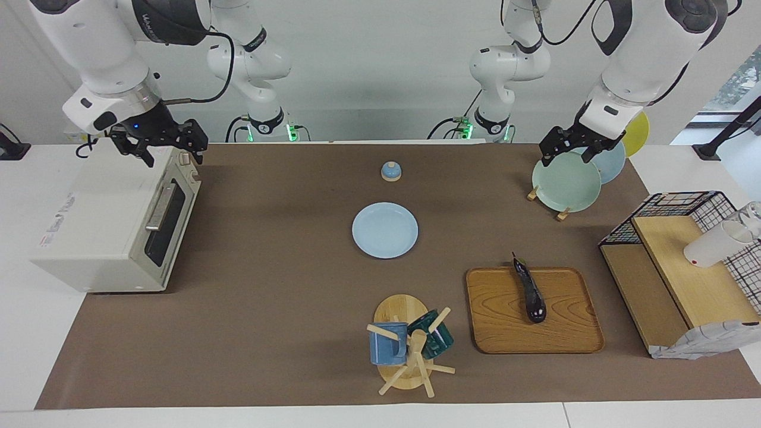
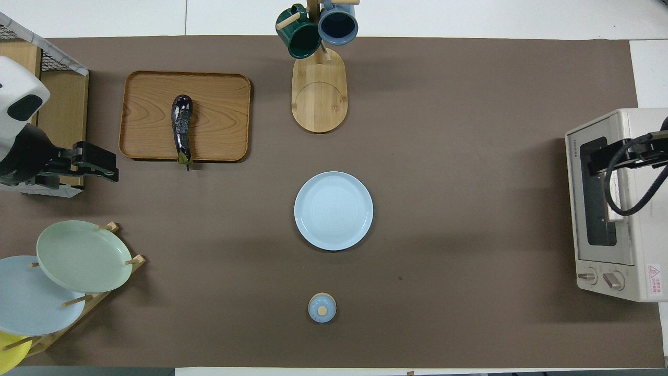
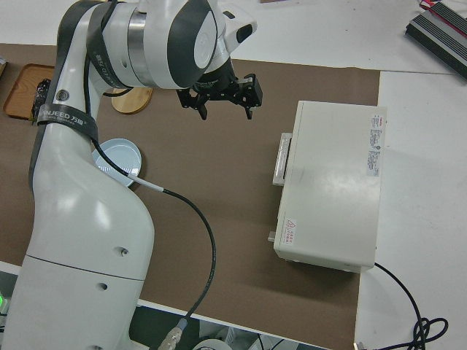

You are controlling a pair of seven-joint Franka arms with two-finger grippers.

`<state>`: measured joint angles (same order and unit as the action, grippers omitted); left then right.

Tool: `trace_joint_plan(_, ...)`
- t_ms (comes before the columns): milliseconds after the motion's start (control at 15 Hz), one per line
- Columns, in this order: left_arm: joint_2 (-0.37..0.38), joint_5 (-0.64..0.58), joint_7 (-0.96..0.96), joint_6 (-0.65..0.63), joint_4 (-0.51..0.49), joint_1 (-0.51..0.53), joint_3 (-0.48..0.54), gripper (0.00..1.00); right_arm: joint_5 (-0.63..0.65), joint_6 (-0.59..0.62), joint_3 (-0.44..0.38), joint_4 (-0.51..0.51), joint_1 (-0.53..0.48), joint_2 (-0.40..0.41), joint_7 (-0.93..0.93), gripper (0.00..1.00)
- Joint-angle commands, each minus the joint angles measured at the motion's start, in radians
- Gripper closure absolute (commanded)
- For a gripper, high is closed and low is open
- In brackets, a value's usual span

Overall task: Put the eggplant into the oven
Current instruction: 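Reach the left gripper toward the eggplant on the wooden tray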

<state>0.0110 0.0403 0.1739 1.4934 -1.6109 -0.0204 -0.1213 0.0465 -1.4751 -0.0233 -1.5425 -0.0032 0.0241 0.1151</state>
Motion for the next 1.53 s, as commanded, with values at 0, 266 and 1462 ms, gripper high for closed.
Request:
trace_joint_plan(0, 0.01, 0.009, 0.018, 0.051, -0.015, 0.0, 0.002, 0.0, -0.02, -0.01, 0.003, -0.019, -0.008, -0.016, -0.011, 0.0)
trace_joint_plan(266, -0.002, 0.009, -0.001, 0.162, -0.037, 0.011, 0.0, 0.0, -0.02, -0.011, 0.003, -0.019, -0.008, -0.018, -0.011, 0.0)
trace_joint_plan(1462, -0.562, -0.04, -0.241, 0.615, 0.1, -0.004, -0.001, 0.0, -0.019, -0.011, 0.003, -0.019, -0.008, -0.018, -0.011, 0.0)
